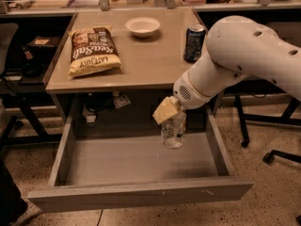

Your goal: Place 7up can into top drawer

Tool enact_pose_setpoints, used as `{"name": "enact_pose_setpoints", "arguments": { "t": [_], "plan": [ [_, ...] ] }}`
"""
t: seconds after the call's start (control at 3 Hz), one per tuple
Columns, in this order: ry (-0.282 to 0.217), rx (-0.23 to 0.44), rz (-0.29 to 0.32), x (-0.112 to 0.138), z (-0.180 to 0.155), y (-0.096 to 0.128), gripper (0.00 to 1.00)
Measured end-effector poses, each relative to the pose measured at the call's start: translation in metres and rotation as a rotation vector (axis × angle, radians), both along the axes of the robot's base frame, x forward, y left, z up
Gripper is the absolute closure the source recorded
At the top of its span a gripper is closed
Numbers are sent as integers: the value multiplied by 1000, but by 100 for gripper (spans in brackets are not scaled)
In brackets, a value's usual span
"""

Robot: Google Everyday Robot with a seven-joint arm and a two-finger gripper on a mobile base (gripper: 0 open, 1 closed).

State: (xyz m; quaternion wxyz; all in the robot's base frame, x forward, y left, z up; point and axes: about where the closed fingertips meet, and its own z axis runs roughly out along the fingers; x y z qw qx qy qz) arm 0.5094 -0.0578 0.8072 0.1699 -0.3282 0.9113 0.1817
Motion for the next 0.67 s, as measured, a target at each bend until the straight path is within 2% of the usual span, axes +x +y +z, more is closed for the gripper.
{"name": "enact_pose_setpoints", "arguments": {
  "t": [0.33, 0.67],
  "plan": [
    [-8, 11, -19, 1, -8, 5, 100],
    [-16, 24, -97, 6, -41, 14, 100]
  ]
}}
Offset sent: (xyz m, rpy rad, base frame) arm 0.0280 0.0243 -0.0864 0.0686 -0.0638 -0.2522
